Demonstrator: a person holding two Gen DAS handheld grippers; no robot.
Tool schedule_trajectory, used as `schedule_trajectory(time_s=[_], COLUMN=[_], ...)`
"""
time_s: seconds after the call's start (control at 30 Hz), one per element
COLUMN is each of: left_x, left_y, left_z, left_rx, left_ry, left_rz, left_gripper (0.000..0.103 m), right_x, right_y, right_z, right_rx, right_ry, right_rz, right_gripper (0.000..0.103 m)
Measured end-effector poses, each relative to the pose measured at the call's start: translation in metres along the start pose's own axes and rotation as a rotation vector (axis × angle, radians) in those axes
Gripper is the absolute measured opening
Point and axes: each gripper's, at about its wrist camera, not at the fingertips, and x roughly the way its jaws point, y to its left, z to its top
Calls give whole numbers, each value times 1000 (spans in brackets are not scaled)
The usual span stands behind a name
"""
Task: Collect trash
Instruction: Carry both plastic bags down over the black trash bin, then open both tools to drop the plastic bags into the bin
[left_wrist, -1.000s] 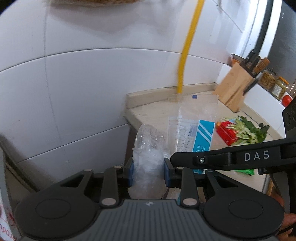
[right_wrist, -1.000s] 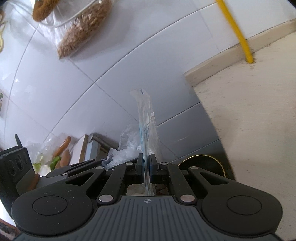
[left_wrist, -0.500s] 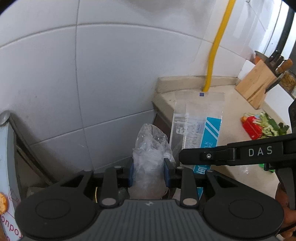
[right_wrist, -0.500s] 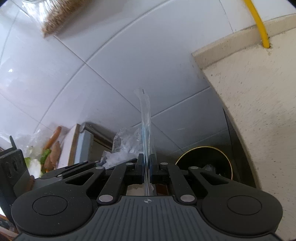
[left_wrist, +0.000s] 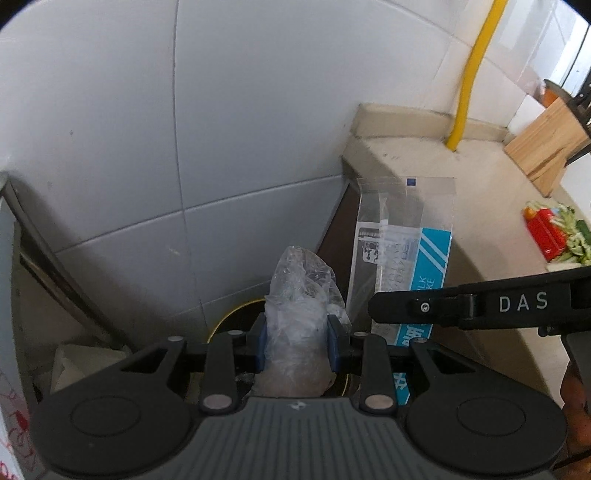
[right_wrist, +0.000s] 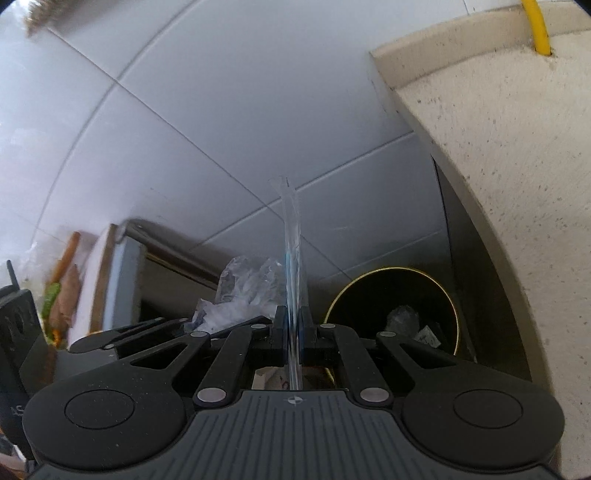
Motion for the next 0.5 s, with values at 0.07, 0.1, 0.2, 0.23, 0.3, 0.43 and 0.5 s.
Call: schedule_trajectory(time_s=[0.07, 0.1, 0.2, 0.23, 0.3, 0.43, 0.5], left_x=[8, 12, 23, 25, 29, 38, 43], left_y=[2, 3, 6, 5, 3, 4, 7], left_z=[0, 0, 1, 1, 2, 3, 4], left_rx=[-3, -5, -14, -14, -7, -13, -30], left_ry=[19, 30, 62, 69, 75, 101, 121], left_rz=[6, 10, 19, 21, 33, 75, 78], left_gripper=[27, 27, 27, 27, 27, 28, 29], right_x=[7, 11, 22, 25, 32, 46, 54], right_y=[-2, -5, -11, -12, -16, -18, -20], right_z=[2, 3, 6, 6, 7, 9, 11], right_rx=[4, 8, 17, 19, 22, 22, 21], right_ry=[10, 16, 32, 37, 50, 63, 79], right_rz=[-19, -30, -56, -62, -75, -100, -104], right_gripper=[8, 8, 8, 8, 9, 14, 17])
